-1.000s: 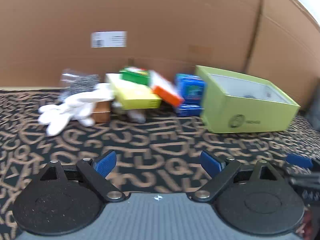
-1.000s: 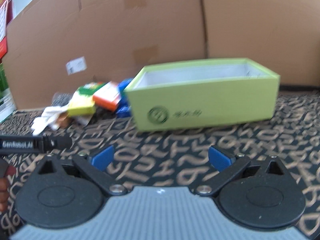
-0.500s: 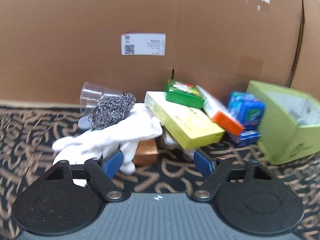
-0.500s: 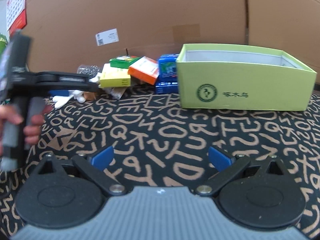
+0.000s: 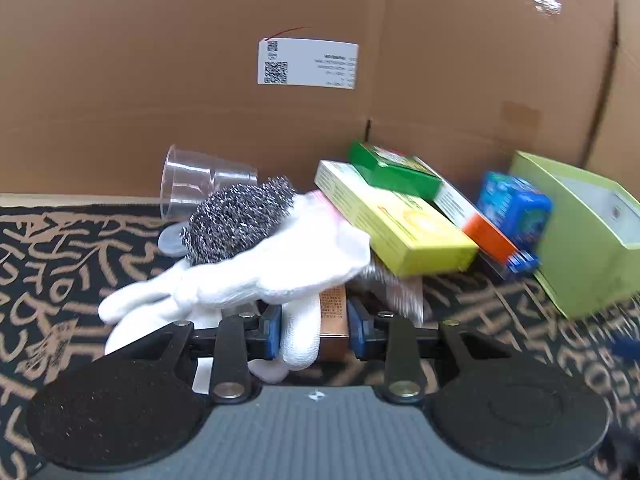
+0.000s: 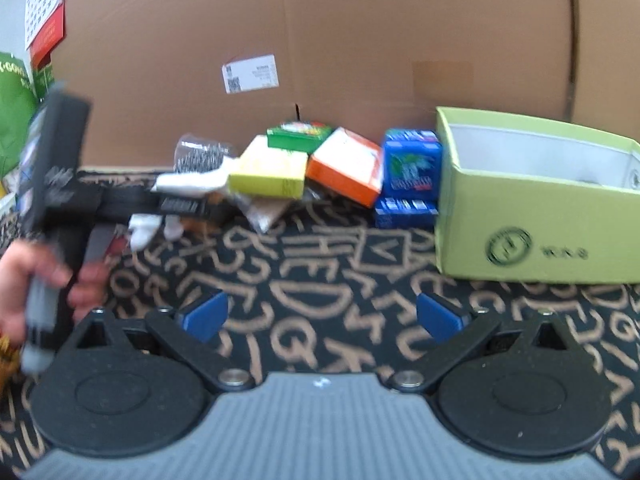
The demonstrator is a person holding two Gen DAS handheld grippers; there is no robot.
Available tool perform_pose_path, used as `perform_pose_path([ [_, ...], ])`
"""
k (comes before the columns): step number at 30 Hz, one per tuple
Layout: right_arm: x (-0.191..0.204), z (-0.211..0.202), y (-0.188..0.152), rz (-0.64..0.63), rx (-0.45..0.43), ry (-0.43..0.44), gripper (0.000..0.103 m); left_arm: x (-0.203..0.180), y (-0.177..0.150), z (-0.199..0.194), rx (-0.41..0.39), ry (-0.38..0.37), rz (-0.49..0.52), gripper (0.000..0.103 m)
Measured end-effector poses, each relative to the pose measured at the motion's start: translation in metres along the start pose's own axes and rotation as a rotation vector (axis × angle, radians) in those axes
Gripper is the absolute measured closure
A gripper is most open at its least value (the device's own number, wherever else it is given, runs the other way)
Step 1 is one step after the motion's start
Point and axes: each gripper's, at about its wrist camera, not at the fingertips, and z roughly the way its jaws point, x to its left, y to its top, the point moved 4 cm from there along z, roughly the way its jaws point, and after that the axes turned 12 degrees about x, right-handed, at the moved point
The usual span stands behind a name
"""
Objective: Organize objects
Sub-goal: 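Grasp a white glove with the left tool while the right tool grasps the copper box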
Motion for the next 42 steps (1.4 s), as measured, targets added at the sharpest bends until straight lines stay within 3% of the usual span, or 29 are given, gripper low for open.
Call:
perform_pose_path([
  [10, 0.018, 0.03, 0.019, -0.024, 0.015, 0.029, 0.007, -0.004, -0.067, -0.063, 0.066, -0.1, 0.087, 0.068],
  [12, 0.024, 0.031, 0.02, -0.037, 0.017, 0.039, 0.008, -0.003, -0.073, -0.068, 0.063, -0.092, 0.077, 0.065],
  [15, 0.033, 0.027, 0.017, -0.053, 0.019, 0.064, 0.009, 0.003, -0.077, -0.073, 0.057, -0.097, 0.058, 0.049],
  [20, 0.05, 0.018, 0.006, -0.09, 0.04, 0.107, 0.01, 0.017, -0.075, -0.09, 0.024, -0.066, 0.023, 0.046],
  [24, 0.085, 0.022, -0.004, -0.234, 0.051, 0.176, 0.012, 0.033, -0.067, -0.105, -0.042, -0.009, 0.007, 0.039],
  [27, 0.11, 0.031, -0.003, -0.339, 0.041, 0.233, 0.003, 0.045, -0.057, -0.103, -0.084, 0.049, 0.016, 0.03],
  [30, 0.122, 0.048, 0.005, -0.408, 0.014, 0.206, 0.001, 0.054, -0.045, -0.089, -0.079, -0.005, 0.021, 0.021],
  [31, 0.123, 0.055, 0.008, -0.41, 0.046, 0.21, 0.002, 0.057, -0.042, -0.081, -0.057, -0.018, 0.004, 0.021],
  [33, 0.121, 0.059, 0.008, -0.388, 0.089, 0.277, 0.017, 0.059, -0.039, -0.065, -0.002, -0.066, -0.011, 0.021],
  [35, 0.114, 0.05, 0.002, -0.357, 0.103, 0.282, 0.017, 0.059, -0.038, -0.05, 0.057, -0.107, -0.018, 0.021],
  [37, 0.103, 0.036, -0.01, -0.356, 0.104, 0.254, 0.017, 0.057, -0.04, -0.042, 0.071, -0.091, -0.019, 0.021],
  [38, 0.096, 0.029, -0.017, -0.353, 0.103, 0.248, 0.017, 0.053, -0.041, -0.042, 0.06, -0.078, 0.001, 0.022],
  [40, 0.074, 0.009, -0.034, -0.332, 0.101, 0.238, 0.017, 0.043, -0.045, -0.044, 0.061, -0.068, 0.058, 0.041],
  [41, 0.063, 0.0, -0.041, -0.316, 0.1, 0.224, 0.017, 0.037, -0.048, -0.047, 0.061, -0.074, 0.098, 0.067],
  [42, 0.051, -0.007, -0.046, -0.296, 0.101, 0.201, 0.017, 0.03, -0.052, -0.05, 0.068, -0.078, 0.13, 0.076],
])
